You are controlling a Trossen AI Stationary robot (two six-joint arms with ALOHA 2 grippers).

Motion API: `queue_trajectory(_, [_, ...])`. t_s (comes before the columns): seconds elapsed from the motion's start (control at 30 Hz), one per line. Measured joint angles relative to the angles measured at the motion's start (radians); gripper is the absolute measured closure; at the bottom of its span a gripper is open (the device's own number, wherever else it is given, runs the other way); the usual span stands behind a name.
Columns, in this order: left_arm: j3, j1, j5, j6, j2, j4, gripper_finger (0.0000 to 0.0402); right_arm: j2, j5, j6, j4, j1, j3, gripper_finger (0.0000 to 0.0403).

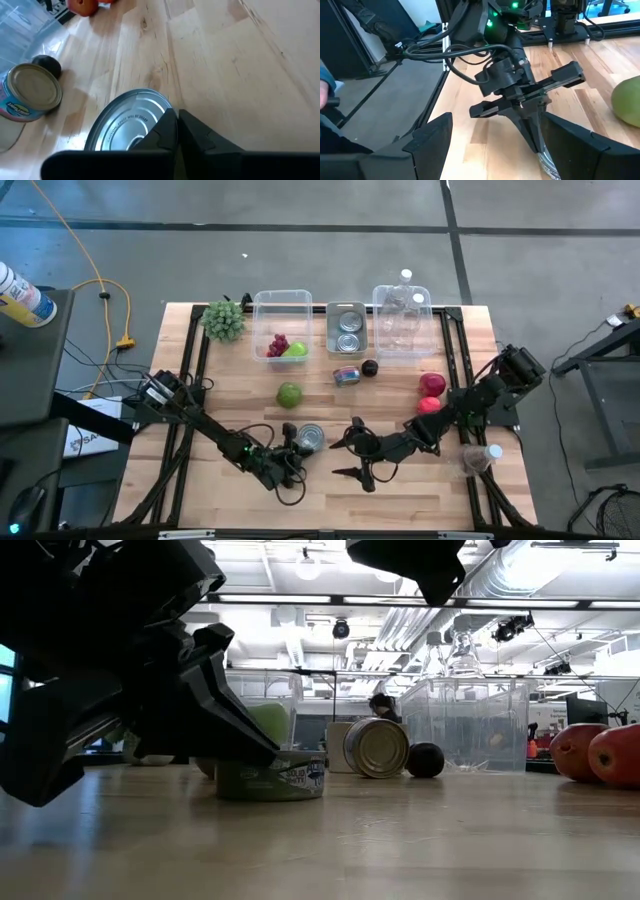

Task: Pick & Place Food Item
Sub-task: Put the green tuna can into the gray bin

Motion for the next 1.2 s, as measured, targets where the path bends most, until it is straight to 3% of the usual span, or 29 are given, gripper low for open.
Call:
queue_trajectory(0.63, [-0.005,-0.053,-0.104,0.174,-0.205,0.053,0.0401,0.0,-0.004,0.004,0.001,-0.012,0.0,0.0114])
queue_trajectory(0.73, [-0.004,-0.053,-0.122,0.199,-0.239,0.05,0.0401,0.0,-0.051,0.033,0.038,-0.01,0.0,0.0114])
queue_trajectory(0.83, [-0.004,-0.047,-0.113,0.179,-0.289,0.002,0.0401,0.0,-0.182,0.023,0.124,-0.008,0.0,0.0114])
queue_trajectory(0.93, [-0.004,-0.03,-0.11,0.155,-0.356,-0.073,0.0401,0.0,-0.249,-0.038,0.191,0.011,0.0,0.0114])
queue_trajectory(1.2, [0.049,0.065,-0.099,0.151,-0.564,-0.309,0.0401,0.0,-0.217,-0.156,0.196,0.054,0.0,0.0114])
